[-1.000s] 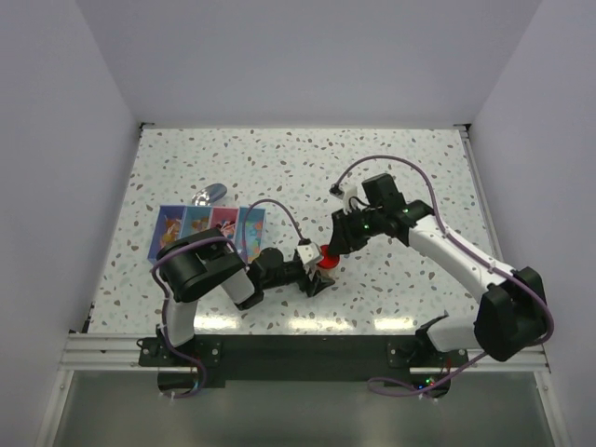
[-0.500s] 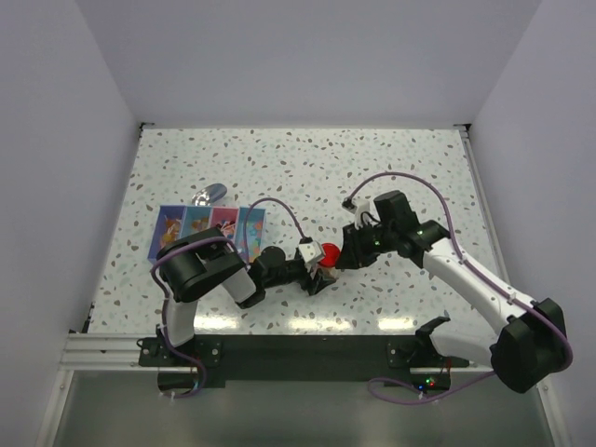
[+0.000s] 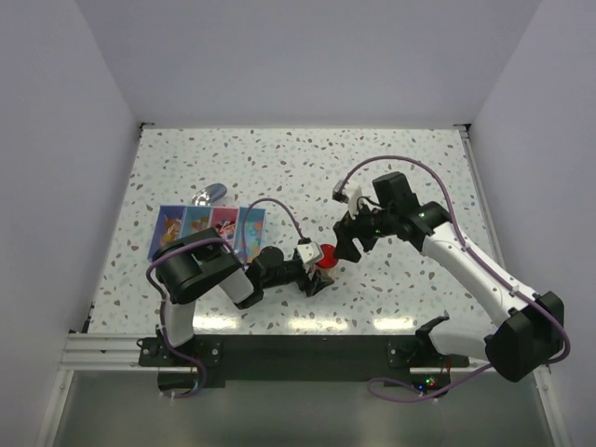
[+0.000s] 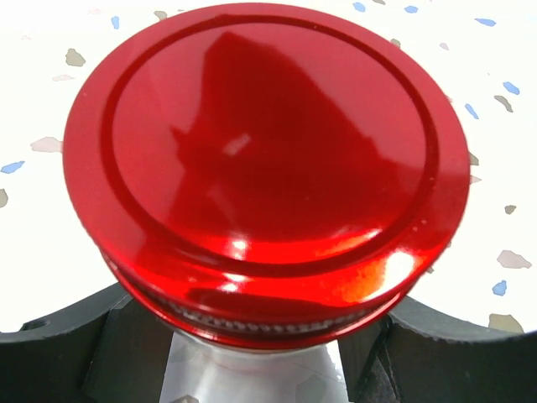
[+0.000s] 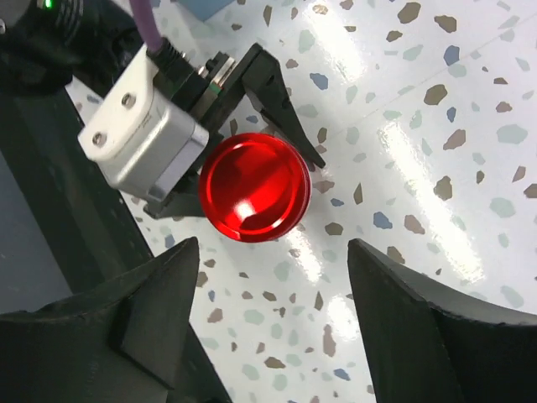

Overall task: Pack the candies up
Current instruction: Screw the bottle lid onto the packing bottle.

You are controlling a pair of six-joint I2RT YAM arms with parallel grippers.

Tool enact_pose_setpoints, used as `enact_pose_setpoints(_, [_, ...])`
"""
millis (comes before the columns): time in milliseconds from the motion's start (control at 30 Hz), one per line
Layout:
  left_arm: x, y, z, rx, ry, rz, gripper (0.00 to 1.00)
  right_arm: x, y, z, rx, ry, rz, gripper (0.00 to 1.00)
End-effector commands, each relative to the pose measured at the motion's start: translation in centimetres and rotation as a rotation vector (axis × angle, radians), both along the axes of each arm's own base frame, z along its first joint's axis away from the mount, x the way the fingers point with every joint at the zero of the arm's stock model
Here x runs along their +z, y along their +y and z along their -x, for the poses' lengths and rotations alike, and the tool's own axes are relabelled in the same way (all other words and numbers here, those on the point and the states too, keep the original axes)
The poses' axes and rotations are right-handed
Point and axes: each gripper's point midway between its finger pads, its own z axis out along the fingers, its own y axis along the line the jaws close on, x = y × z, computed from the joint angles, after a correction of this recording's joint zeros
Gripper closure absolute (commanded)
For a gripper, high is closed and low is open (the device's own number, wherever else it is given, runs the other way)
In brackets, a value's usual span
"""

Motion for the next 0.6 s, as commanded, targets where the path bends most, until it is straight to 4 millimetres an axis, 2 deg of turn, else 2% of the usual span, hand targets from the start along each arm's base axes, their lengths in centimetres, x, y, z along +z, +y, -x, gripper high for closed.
enact_pose_setpoints(0, [0.0, 0.8, 0.3, -0.021, 0.005, -0.015, 0.58, 0.9, -0.1, 0.4, 0.197, -0.145, 0.027, 0.24])
enact_pose_setpoints(200, [-0.2, 1.7, 1.0, -0.066, 0.006, -0.029, 0.59, 0.3, 1.0, 1.8, 0.356, -0.19, 0.015, 0.2])
enact_pose_setpoints(367, [-0.7, 1.6, 2.0, -0.135, -0.001, -0.047, 0.58, -0.9, 1.7, 2.6, 0.458, -0.188, 0.067, 0.18])
enact_pose_setpoints(567, [-1.2, 1.1, 2.7, -0.214, -0.025, -0.068, 0.58, -2.4, 2.8, 2.6, 0.514, -0.173, 0.095, 0.17])
